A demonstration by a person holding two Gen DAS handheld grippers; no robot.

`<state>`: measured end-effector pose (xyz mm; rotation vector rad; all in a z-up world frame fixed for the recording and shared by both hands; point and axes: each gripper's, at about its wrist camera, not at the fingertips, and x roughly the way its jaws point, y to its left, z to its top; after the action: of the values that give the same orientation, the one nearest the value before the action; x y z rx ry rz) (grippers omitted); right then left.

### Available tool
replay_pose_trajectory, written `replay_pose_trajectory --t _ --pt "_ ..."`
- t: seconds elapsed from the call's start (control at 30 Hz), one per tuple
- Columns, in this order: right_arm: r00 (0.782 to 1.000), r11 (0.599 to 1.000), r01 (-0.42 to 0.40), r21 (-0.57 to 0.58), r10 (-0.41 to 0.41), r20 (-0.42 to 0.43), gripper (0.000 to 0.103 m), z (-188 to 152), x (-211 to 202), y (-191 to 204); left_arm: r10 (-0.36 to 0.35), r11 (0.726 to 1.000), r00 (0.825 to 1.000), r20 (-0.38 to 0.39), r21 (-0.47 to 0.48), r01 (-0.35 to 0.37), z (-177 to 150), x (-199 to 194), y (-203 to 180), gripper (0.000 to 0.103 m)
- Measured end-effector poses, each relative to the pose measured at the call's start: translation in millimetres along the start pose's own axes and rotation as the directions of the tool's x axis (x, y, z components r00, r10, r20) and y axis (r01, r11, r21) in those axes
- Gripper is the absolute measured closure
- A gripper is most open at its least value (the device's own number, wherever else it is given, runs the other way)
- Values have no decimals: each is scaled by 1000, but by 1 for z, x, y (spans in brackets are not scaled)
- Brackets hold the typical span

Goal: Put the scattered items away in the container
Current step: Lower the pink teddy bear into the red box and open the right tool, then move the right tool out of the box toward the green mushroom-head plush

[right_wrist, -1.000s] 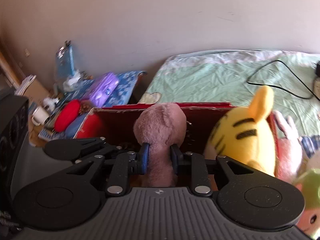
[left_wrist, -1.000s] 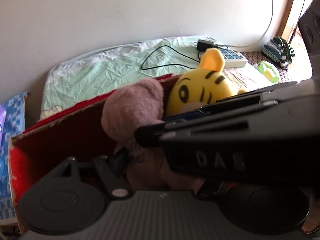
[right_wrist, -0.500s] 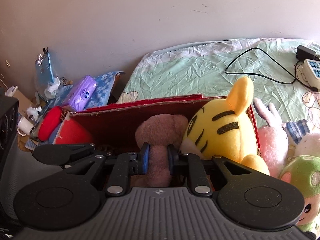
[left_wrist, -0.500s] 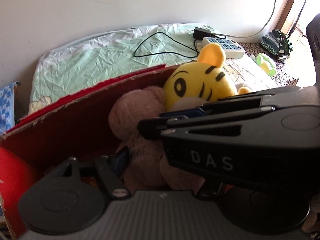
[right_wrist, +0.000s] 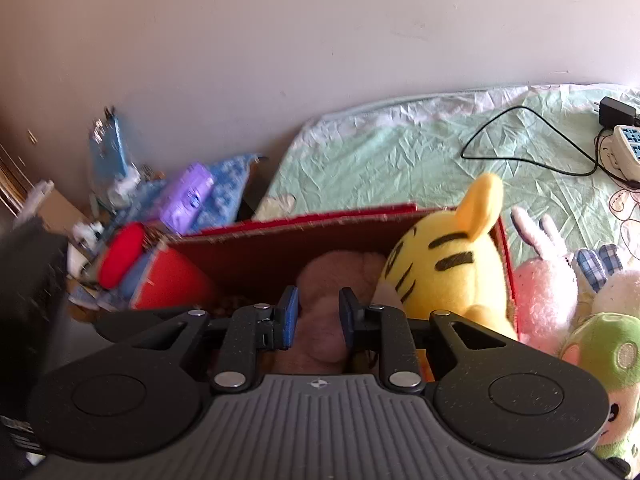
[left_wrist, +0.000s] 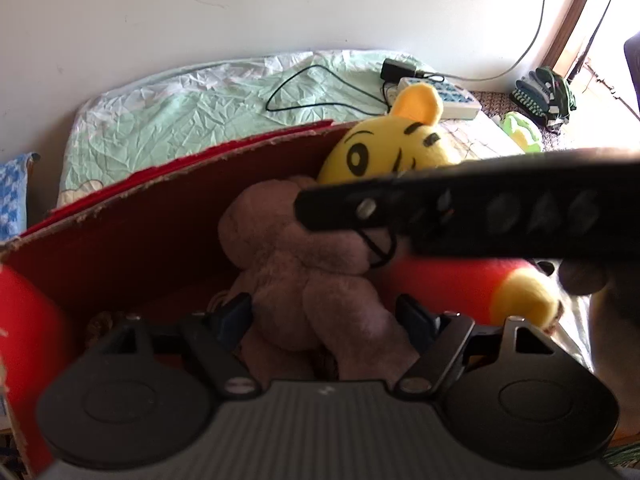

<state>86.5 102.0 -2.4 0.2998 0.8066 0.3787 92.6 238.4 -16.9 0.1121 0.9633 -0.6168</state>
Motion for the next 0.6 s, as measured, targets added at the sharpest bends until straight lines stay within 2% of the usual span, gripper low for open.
replay_pose_trajectory --t 0.2,0.37,0.47,0.6 --pt "998 999 -51 -13 52 44 79 2 -29 5 11 1000 999 53 -12 -10 -14 -24 7 24" --pt "992 995 -101 28 98 82 78 -1 -47 -2 -5 999 995 101 -48 9 -21 -38 11 24" --pt "995 999 -53 1 53 85 75 -5 -50 2 28 999 995 91 -45 -24 -20 -34 8 26" --pt "996 999 -15 -42 19 93 75 -12 -54 7 -15 997 997 79 -77 21 -19 -32 11 31"
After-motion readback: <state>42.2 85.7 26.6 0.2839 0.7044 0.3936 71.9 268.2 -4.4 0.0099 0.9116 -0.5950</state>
